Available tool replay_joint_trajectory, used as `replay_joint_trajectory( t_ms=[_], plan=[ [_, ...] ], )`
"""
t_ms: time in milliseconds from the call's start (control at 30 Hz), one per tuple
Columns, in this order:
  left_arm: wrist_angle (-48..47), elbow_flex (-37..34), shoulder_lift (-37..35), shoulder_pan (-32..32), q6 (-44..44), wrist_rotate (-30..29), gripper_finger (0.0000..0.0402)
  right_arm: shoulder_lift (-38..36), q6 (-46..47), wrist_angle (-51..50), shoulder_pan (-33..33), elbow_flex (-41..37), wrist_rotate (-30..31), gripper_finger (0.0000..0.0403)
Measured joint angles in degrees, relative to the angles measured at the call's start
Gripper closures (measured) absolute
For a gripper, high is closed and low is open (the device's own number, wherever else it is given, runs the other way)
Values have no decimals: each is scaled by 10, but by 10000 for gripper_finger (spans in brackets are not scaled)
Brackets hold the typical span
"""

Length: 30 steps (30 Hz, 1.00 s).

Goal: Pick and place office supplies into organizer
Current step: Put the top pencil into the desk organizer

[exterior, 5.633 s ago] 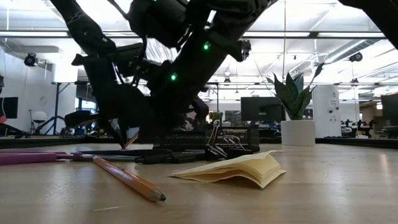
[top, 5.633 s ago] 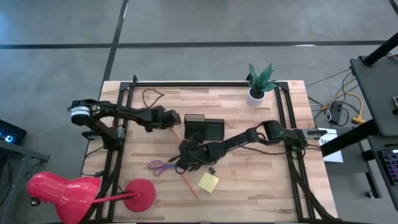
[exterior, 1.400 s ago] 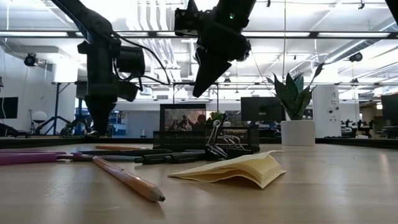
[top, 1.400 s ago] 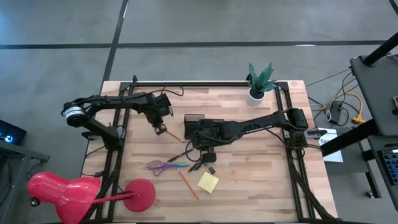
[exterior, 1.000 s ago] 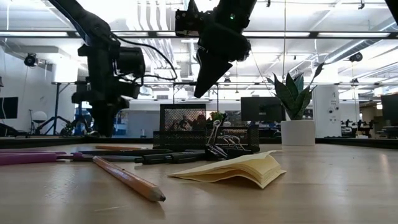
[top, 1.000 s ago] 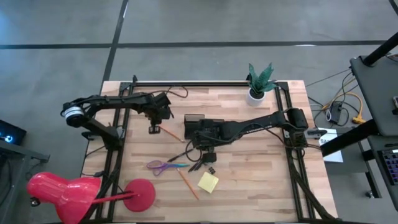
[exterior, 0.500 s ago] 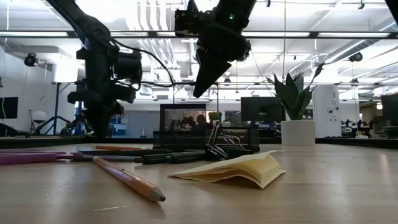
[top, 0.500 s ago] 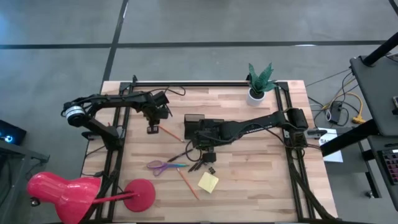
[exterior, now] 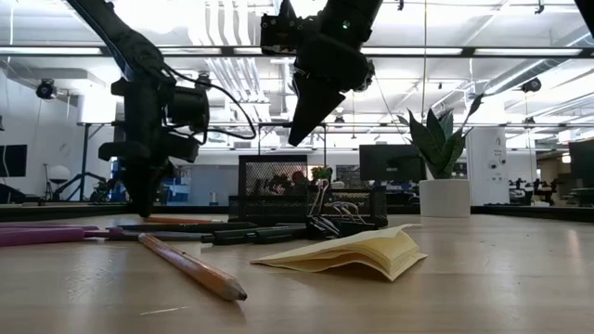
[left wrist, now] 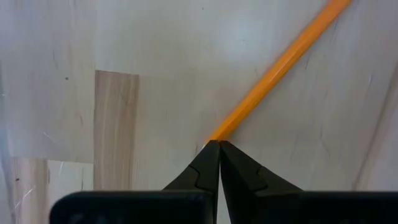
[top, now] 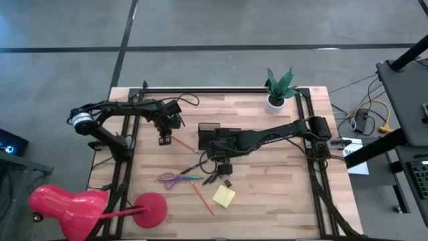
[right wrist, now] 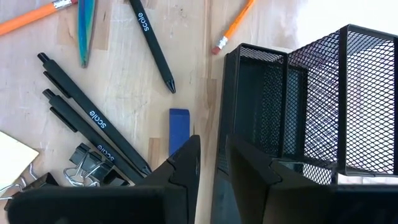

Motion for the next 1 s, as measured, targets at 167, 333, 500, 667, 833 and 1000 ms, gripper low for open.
replay_joint_trajectory(
  t_ms=[167,333,500,667,833,1000],
  plan=[
    [13,-9,1,6,-10,3,401,0,-2,1,0,0,-1,335],
    [18,-16,1,7,-10,3,401,-2,-2,24,0,0,-11,335],
    [23,-21,2,7,-11,3,401,-2,6,96,0,0,-68,334],
    [30,-27,2,7,-11,2,401,7,9,178,0,4,-91,316],
    [39,-44,2,7,-14,2,401,38,14,208,-6,14,-91,293],
    [59,-59,0,7,-38,2,401,70,33,209,-13,36,-91,275]
  ],
)
